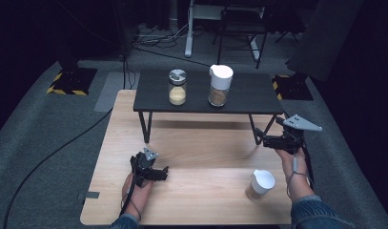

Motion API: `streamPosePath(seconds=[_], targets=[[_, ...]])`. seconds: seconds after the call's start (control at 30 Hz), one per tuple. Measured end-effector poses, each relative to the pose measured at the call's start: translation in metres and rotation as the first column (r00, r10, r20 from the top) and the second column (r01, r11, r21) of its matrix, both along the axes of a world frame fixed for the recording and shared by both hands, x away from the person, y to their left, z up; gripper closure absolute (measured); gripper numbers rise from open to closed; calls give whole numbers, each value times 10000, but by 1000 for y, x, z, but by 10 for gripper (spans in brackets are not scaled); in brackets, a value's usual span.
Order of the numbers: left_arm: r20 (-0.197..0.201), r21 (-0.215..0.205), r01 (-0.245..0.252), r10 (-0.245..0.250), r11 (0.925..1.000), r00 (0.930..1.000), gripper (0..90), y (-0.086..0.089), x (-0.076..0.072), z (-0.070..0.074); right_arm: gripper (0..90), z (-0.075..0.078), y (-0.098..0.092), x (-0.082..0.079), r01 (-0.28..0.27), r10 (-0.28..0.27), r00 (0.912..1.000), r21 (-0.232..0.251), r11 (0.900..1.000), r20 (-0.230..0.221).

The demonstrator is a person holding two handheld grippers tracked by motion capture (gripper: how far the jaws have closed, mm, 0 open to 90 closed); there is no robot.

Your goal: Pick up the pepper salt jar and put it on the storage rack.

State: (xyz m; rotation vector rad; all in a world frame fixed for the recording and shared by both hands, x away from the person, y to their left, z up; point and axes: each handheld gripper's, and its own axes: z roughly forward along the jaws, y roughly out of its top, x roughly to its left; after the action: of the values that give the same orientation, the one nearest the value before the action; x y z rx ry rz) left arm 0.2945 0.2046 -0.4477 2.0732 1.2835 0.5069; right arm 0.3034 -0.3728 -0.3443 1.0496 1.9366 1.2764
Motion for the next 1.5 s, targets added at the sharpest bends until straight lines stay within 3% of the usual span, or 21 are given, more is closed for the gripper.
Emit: streamPosePath(seconds=[0.33,0.7,0.97,1.17,1.5], targets=[[-10,7,-8,8,10000,10000,17,0,0,0,44,-35,-19,-14,414,-421,9985,-213,9989,-357],[-9,8,-42,42,10000,10000,17,-1,-1,0,43,-73,-38,-31,468,-513,9959,-606,9971,-749],[-9,5,-72,72,10000,10000,17,-1,-1,0,43,-89,-44,-37,607,-700,9916,-862,9944,-1091],[-11,6,-75,75,10000,10000,17,-1,-1,0,43,-101,-48,-42,851,-955,9859,-797,9932,-1375],[-7,-7,-92,92,10000,10000,17,-1,-1,0,43,-107,-51,-40,977,-1167,9730,-1028,9899,-1989]])
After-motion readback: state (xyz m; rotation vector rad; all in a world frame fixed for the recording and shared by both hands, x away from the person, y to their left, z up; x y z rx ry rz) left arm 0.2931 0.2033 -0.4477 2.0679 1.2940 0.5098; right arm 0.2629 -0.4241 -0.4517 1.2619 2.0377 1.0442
